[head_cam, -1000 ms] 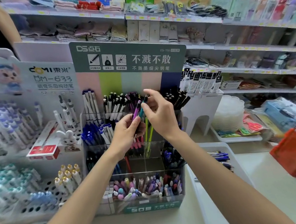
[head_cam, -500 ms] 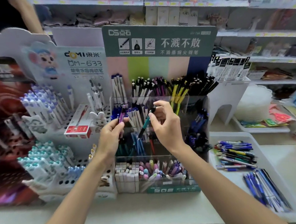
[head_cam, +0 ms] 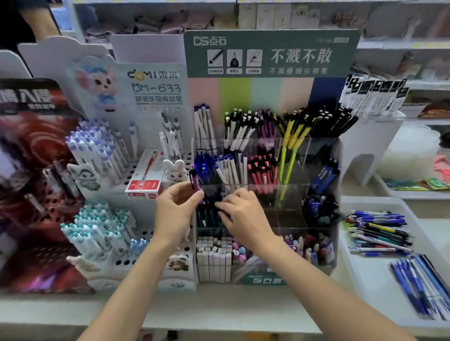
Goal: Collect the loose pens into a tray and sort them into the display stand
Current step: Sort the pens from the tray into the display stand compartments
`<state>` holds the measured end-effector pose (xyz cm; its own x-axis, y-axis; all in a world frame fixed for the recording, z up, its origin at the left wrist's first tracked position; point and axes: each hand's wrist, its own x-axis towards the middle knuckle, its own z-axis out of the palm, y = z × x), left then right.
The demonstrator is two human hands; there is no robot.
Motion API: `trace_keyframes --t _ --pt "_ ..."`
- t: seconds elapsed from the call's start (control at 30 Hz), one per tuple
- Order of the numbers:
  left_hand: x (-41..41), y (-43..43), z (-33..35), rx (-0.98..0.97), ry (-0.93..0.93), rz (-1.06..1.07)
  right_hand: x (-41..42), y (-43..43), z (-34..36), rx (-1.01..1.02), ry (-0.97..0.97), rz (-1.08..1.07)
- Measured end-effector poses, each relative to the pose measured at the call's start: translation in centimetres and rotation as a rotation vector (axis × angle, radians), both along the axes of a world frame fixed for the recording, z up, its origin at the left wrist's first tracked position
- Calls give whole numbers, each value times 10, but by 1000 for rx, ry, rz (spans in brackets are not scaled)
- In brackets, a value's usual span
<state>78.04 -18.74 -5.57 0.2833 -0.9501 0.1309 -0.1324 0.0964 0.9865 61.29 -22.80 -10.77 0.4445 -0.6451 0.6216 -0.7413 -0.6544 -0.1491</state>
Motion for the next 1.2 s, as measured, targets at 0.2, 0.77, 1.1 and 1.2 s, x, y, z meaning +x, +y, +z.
trace_keyframes --t 0.2,0.77,1.1,1.2 --pt "-23 -6 8 -37 -14 -82 -17 4 46 127 -457 53" --pt "-101 -60 38 -139 -39 -162 -104 -62 179 -171 -832 -118" --pt "-90 -63 38 -110 -143 -141 -90 -84 153 157 -311 -182" --pt "-85 -59 36 -114 -219 -127 -92 -77 154 314 -131 -193"
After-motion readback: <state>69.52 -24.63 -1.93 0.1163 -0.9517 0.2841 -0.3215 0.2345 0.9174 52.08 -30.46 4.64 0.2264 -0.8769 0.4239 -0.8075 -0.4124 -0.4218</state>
